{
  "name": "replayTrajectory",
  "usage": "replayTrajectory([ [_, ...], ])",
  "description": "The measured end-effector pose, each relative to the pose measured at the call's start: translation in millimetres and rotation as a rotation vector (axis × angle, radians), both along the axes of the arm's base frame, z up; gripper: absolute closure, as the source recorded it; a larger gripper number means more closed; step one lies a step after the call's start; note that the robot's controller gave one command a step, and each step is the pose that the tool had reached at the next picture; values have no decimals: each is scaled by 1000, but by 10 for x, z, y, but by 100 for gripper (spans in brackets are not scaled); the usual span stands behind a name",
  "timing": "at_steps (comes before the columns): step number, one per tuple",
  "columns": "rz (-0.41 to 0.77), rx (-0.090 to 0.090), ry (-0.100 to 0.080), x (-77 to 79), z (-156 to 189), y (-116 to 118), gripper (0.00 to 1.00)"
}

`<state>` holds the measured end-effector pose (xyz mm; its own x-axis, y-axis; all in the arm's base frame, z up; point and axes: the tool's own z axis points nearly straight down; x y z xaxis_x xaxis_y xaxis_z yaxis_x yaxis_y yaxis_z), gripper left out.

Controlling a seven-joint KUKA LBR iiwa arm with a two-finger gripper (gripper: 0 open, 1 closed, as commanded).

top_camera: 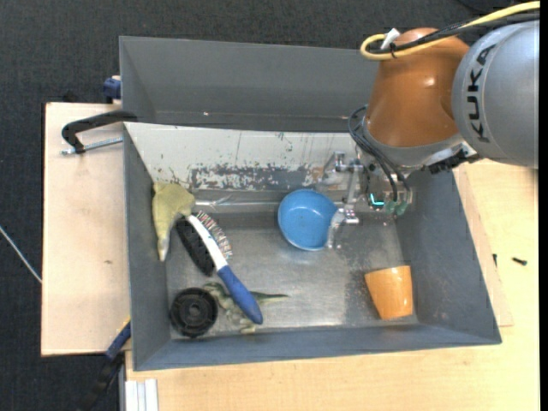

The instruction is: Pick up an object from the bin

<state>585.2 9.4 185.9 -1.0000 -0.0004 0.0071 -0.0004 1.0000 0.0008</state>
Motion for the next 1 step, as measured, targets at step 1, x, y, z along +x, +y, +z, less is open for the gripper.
replayTrajectory([
  [1,-73,0,1,-87,-1011,-88,0],
])
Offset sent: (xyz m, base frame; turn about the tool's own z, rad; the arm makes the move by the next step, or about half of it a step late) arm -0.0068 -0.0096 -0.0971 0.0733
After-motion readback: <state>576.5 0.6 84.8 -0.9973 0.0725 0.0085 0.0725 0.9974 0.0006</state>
